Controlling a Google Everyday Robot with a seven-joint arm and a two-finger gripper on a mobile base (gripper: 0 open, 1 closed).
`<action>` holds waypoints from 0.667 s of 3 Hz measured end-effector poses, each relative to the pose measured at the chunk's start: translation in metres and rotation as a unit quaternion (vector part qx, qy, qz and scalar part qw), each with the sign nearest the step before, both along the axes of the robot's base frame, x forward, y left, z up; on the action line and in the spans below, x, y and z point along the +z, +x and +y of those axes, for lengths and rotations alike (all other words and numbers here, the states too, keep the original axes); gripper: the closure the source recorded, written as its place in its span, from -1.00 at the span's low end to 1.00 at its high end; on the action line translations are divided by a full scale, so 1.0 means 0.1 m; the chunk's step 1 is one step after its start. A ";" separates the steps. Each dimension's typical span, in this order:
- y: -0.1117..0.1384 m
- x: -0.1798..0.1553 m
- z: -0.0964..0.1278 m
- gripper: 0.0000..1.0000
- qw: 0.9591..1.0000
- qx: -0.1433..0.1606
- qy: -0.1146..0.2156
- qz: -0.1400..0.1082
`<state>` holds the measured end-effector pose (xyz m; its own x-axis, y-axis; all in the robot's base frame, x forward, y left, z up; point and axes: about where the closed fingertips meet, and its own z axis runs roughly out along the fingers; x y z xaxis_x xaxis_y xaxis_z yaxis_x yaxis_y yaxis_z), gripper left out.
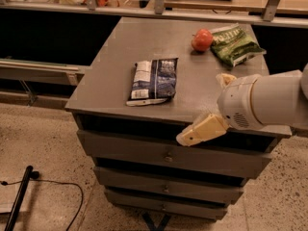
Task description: Pick blue chip bag
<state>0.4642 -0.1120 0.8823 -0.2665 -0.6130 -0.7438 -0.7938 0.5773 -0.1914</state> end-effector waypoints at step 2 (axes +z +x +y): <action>0.06 -0.01 0.02 -1.00 1.000 -0.018 0.019 -0.016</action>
Offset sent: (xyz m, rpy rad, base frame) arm 0.0345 -0.0031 -0.0104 0.2216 -0.1762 -0.2235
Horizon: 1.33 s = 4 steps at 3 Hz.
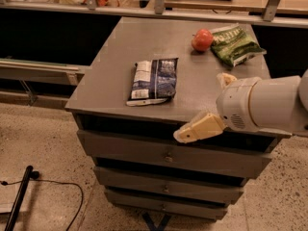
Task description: Pick blue chip bag
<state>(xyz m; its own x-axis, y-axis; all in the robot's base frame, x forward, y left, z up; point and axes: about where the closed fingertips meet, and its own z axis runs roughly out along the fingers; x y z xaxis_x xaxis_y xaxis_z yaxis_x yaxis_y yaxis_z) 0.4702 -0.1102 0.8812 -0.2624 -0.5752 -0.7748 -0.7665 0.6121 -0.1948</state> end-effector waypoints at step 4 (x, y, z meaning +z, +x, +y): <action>1.01 -0.21 0.09 -1.00 0.991 -0.048 0.116 -0.038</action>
Offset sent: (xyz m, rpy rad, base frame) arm 0.0873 -0.0390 -0.0081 0.4228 -0.2212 -0.2415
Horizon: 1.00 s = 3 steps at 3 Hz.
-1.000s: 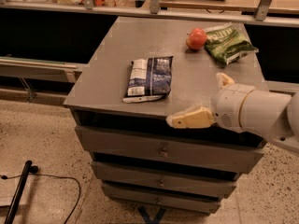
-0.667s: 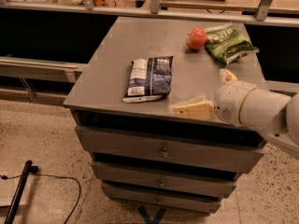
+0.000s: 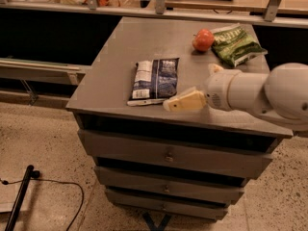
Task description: Pick blue chip bag
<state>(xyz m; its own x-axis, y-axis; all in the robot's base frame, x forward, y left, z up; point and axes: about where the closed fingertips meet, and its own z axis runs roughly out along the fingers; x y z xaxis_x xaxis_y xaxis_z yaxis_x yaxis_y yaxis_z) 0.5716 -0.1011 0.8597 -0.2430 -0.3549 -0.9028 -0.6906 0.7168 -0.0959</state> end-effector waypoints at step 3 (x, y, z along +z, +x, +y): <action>0.32 -0.23 0.71 -1.00 0.998 0.056 -0.012 0.035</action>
Offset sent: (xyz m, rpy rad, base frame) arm 0.0469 0.0904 -0.0181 -0.0171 0.0448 0.1990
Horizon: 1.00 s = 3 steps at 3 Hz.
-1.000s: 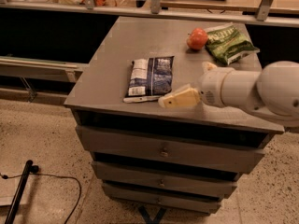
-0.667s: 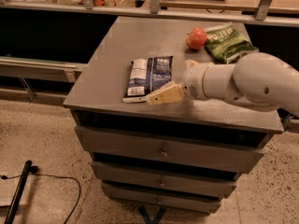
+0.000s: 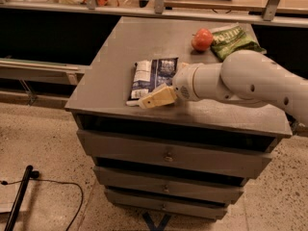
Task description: Pick blue chip bag
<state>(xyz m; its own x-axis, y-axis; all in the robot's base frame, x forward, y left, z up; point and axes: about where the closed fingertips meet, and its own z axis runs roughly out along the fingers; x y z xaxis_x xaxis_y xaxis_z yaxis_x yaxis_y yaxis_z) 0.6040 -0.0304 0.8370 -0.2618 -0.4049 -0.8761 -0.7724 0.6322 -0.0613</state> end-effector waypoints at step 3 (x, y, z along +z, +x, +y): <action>-0.07 -0.17 -0.03 -0.17 0.999 -0.032 -0.028 0.021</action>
Offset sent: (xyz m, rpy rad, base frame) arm -0.0090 -0.0076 -0.0256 -0.0637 0.0595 -0.0927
